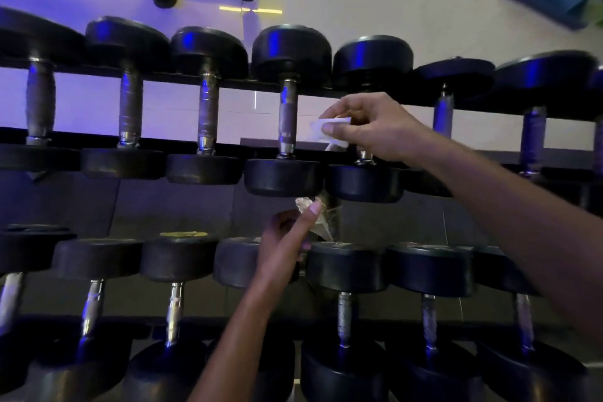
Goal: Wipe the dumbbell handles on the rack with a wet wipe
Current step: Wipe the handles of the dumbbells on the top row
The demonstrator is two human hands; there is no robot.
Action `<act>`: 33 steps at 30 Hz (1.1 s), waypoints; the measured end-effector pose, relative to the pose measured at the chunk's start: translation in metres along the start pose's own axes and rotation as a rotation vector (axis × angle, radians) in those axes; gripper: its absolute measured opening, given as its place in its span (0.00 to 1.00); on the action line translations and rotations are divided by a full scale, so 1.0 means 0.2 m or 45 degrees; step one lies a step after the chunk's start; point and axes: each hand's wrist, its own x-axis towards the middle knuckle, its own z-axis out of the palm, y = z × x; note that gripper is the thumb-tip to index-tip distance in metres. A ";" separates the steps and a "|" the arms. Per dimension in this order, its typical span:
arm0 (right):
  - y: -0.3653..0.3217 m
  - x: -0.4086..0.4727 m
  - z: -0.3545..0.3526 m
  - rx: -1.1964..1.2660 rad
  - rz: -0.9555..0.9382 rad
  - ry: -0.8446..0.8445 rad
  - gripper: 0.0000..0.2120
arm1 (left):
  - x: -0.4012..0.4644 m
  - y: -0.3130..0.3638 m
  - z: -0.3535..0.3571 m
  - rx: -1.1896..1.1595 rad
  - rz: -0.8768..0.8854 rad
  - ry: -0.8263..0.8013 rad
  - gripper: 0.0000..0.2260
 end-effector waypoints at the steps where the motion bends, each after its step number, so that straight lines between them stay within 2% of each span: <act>1: 0.03 -0.03 -0.04 0.052 0.007 0.038 0.08 | -0.02 -0.01 0.04 0.028 0.005 0.000 0.37; 4: 0.13 -0.10 -0.13 0.091 -0.003 0.142 0.11 | -0.06 0.01 0.19 0.098 0.011 0.004 0.36; 9: 0.25 -0.17 -0.26 -0.394 -0.017 0.239 0.13 | -0.04 0.13 0.45 0.017 -0.119 0.087 0.34; 12: 0.32 -0.18 -0.29 -0.523 -0.016 0.209 0.14 | -0.01 0.13 0.51 -0.076 -0.066 0.142 0.42; 14: 0.35 -0.18 -0.27 -0.536 -0.127 0.208 0.13 | 0.00 0.09 0.51 -0.085 -0.032 0.165 0.46; 18: 0.39 -0.14 -0.23 -0.637 -0.371 0.105 0.13 | 0.03 0.04 0.50 -0.077 0.020 0.163 0.46; 22: 0.34 -0.08 -0.24 -0.996 -0.453 0.000 0.12 | 0.04 0.02 0.50 -0.091 0.054 0.126 0.41; 25: 0.24 -0.01 -0.24 -1.151 -0.475 -0.160 0.10 | 0.04 0.01 0.50 -0.089 0.072 0.129 0.40; 30: 0.14 0.12 -0.11 -1.586 -0.462 -0.237 0.21 | 0.04 0.01 0.50 -0.120 0.061 0.163 0.42; 33: 0.13 0.10 -0.12 -1.551 -0.432 -0.228 0.18 | 0.03 0.01 0.51 -0.117 0.053 0.166 0.42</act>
